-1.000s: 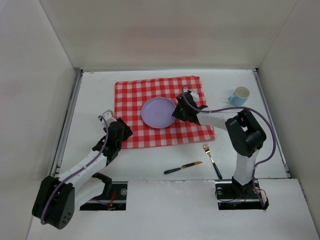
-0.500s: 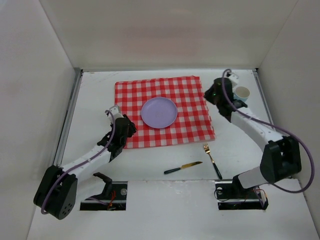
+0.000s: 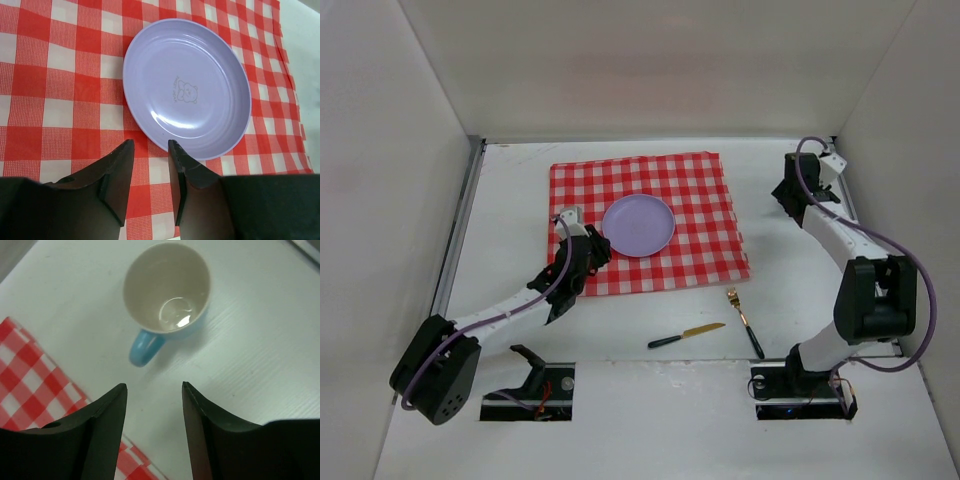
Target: Set the dinner table for one person
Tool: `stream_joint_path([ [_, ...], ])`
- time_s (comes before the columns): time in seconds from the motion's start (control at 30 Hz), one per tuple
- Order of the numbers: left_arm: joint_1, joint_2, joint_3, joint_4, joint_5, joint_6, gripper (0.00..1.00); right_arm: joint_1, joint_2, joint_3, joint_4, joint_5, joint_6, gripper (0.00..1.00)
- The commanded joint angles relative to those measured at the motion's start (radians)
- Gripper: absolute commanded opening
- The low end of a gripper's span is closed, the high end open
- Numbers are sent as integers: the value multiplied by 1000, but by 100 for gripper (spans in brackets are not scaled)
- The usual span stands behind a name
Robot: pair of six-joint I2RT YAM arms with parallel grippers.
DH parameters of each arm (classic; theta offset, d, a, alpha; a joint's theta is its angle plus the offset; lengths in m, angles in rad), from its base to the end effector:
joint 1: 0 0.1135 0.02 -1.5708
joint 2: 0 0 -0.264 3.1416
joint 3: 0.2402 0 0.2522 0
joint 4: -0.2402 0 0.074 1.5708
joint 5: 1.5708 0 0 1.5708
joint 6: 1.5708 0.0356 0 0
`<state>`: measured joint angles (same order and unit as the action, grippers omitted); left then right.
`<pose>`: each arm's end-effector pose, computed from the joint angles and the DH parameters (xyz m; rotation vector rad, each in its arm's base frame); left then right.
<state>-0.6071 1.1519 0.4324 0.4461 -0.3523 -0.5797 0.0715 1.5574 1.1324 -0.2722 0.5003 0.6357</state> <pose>0.2040 -0.1267 0.2094 -0.2231 1.8438 -0.5087 0.3454 0.0076 0.2636 0.8483 2.0018 -0.1685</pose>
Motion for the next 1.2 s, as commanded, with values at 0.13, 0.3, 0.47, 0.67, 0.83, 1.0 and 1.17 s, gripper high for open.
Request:
stream_joint_path([
  [0.13,-13,9,-9,82,-2,24,32,-103,13,92,-22,72,1,56],
  [0.3,-7,9,-12,82,-2,23,32,-143,82,136,-30,63,-2,54],
  [0.47,2,19,-14,82,3,17,32,-174,158,222,-64,32,7,48],
  [0.67,13,14,-20,89,12,12,32,-193,202,244,-84,27,5,48],
  [0.83,14,34,-17,91,12,11,32,-201,243,234,-76,-18,13,43],
  [1.0,16,42,-17,97,12,6,33,-210,253,225,-59,-40,21,33],
  [1.17,17,48,-18,98,12,3,33,-218,239,227,-50,-40,21,21],
])
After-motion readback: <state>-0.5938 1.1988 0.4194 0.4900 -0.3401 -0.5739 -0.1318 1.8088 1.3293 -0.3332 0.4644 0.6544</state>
